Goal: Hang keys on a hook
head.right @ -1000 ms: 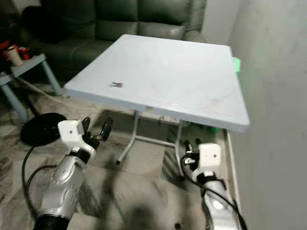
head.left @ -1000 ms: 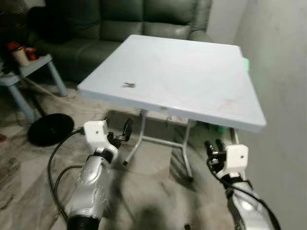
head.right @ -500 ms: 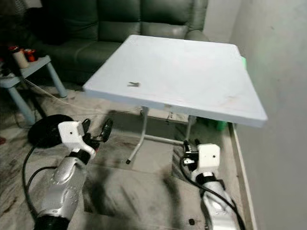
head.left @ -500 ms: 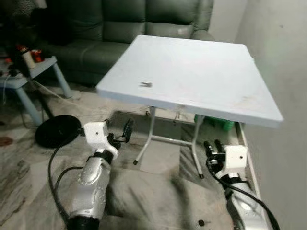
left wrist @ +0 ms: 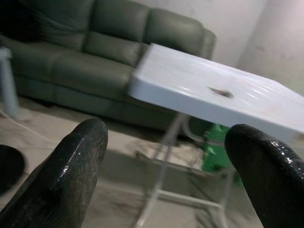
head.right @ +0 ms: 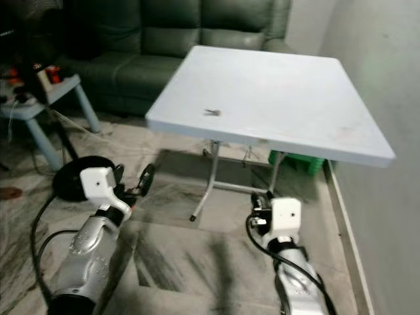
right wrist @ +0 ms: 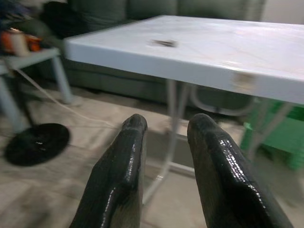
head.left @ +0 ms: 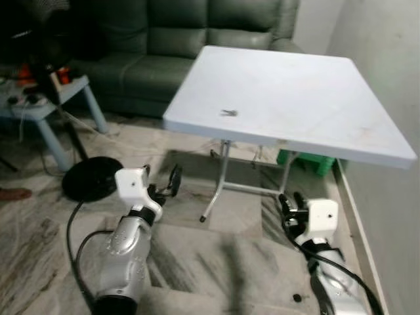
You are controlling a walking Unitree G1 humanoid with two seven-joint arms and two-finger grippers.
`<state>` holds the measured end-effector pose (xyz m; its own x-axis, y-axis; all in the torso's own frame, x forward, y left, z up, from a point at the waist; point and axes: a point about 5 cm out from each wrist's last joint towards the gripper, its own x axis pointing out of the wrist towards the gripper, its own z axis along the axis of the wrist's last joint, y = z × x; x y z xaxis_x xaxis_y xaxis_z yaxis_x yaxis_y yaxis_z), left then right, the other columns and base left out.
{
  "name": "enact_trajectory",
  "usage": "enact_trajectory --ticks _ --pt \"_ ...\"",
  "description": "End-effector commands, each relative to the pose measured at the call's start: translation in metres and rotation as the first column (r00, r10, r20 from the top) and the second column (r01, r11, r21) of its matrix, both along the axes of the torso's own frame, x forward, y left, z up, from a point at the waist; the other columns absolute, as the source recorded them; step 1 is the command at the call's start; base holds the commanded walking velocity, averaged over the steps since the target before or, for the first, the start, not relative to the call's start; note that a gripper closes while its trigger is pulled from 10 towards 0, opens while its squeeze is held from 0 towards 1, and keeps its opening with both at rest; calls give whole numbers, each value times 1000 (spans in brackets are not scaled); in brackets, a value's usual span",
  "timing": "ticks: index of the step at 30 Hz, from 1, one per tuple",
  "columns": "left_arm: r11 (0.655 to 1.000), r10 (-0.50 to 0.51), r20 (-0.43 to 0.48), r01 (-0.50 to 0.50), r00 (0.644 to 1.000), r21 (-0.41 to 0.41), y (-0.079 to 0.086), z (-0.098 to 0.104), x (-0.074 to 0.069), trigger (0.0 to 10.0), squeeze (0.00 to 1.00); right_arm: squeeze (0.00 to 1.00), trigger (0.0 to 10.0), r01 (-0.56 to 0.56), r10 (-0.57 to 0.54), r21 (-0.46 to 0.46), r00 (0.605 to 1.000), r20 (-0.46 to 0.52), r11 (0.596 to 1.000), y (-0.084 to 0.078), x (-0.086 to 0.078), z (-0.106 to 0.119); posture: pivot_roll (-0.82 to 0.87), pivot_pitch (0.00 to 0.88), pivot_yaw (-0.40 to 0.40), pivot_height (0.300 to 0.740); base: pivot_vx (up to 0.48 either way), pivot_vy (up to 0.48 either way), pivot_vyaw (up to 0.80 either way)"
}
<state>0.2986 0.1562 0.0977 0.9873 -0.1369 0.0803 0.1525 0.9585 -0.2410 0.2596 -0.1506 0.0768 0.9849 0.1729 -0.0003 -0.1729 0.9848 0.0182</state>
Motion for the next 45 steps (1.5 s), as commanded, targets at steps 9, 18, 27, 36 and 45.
enact_trajectory --ticks 9,18,27,36,45 --pt "1000 -8 -5 8 1000 7 -10 1 1 10000 0 0 10000 24 -24 -13 1000 6 1000 -10 -1 2 -73 27 -13 732 0 126 0" --pt "1000 -1 -8 1 1000 -7 -11 2 1 10000 0 0 10000 21 -21 -11 1000 5 1000 -9 -1 2 -71 26 -13 732 0 0 0" --pt "1000 -5 -14 5 1000 -2 -11 2 2 10000 0 0 10000 15 -15 -13 1000 4 1000 -8 -1 2 -69 24 -11 732 0 0 0" --pt "1000 -5 -8 5 1000 23 -10 3 1 10000 0 0 10000 26 -26 -9 1000 13 1000 -8 0 4 -63 53 -5 732 0 0 0" --pt "1000 -8 -11 9 1000 29 -10 2 -5 10000 0 1000 10000 16 -16 54 1000 8 998 -6 -6 4 -57 73 -9 732 0 0 0"
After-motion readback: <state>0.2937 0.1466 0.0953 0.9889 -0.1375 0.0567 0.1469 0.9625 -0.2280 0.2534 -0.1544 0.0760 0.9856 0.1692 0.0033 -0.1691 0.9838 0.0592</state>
